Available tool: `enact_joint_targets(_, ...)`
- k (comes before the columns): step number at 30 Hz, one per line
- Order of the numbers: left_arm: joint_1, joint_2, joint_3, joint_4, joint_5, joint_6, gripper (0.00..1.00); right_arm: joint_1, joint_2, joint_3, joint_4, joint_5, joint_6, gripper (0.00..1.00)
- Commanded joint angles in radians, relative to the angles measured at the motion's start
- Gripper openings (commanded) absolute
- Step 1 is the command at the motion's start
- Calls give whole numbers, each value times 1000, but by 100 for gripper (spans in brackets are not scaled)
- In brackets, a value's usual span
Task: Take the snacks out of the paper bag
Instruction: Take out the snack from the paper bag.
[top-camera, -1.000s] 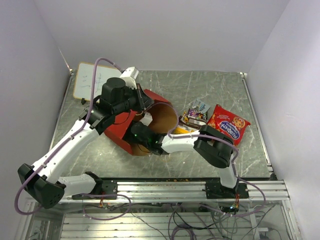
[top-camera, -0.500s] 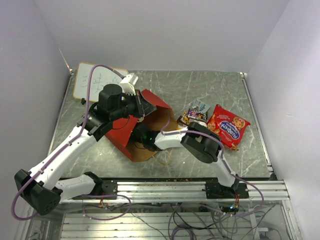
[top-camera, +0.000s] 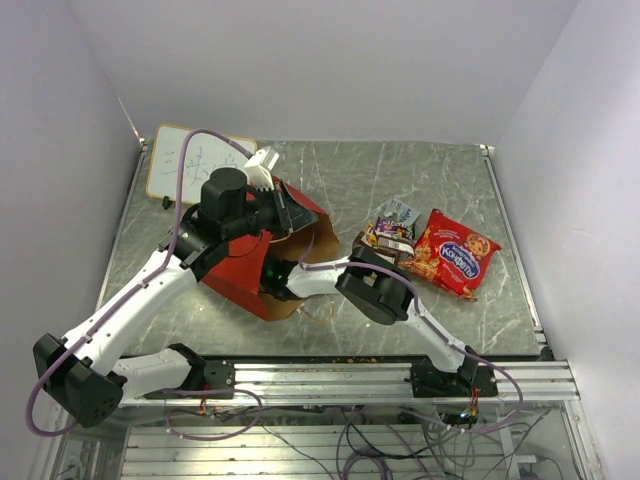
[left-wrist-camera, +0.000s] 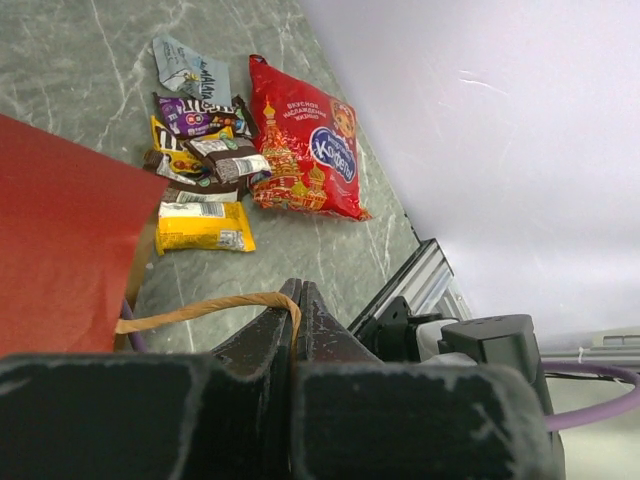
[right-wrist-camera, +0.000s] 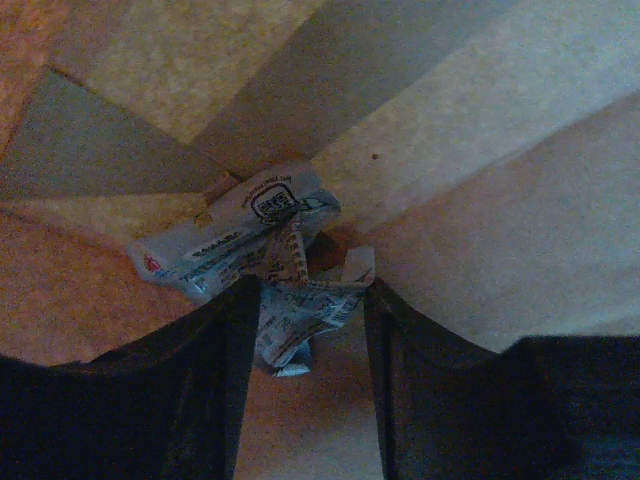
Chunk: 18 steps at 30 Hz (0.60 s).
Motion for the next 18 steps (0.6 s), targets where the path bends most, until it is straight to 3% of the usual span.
enact_joint_targets(1,-5,-10,9,31,23,-3,7,7,42,50,9,8,2,39)
enact_joint_targets(10,-5,-148,-52,-69,-133,56,7,-22,-80,-45,46,-12,-67,0)
enact_joint_targets(18,-4,-228,-62,-145,-306,101,7,-36,-311,-275,34,7,-216,0)
